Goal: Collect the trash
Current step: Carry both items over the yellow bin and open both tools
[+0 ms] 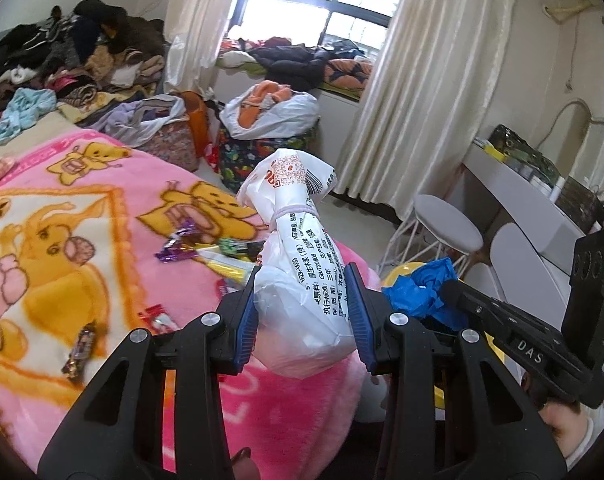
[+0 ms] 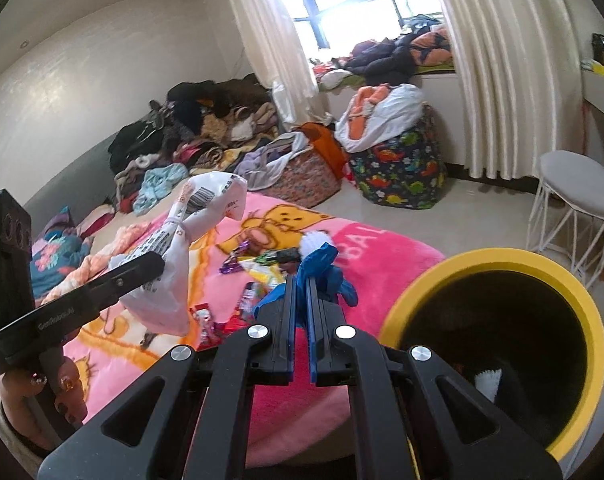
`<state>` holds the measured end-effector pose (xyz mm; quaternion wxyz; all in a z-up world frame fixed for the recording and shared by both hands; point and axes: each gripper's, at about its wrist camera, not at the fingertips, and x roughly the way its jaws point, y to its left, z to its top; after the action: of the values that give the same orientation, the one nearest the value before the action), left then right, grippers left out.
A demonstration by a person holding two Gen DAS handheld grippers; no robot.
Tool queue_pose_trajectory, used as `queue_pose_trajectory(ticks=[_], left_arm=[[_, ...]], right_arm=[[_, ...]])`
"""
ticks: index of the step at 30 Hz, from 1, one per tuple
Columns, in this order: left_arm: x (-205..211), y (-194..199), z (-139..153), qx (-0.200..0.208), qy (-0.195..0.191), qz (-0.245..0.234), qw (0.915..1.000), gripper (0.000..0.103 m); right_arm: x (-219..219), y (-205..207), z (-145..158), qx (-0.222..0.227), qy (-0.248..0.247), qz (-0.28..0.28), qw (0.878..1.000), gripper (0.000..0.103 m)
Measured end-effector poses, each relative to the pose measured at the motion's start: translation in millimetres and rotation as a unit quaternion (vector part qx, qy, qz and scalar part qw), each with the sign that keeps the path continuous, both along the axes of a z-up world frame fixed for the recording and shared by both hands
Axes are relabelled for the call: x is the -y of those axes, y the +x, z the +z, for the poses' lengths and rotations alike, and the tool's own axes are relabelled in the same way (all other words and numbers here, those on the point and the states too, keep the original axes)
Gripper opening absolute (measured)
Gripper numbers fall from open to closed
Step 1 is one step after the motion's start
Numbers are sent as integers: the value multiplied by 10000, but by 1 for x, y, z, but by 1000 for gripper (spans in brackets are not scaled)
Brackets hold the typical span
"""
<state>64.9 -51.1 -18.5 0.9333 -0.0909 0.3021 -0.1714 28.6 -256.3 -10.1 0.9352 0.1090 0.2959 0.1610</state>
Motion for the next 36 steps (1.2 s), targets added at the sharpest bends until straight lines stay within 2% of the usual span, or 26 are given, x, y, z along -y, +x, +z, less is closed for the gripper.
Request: queue_pose_trajectory(ticks=[19,36], left_arm=[[80,-2,-9,-69,253,-833,9962,33],[146,0,-31,-264,513,-1590,9856,33]], right_arm=[[85,-18,-17,-192,293,-1125,9930,5],[138,-26,-40,-483,474,-1827,9808,5]])
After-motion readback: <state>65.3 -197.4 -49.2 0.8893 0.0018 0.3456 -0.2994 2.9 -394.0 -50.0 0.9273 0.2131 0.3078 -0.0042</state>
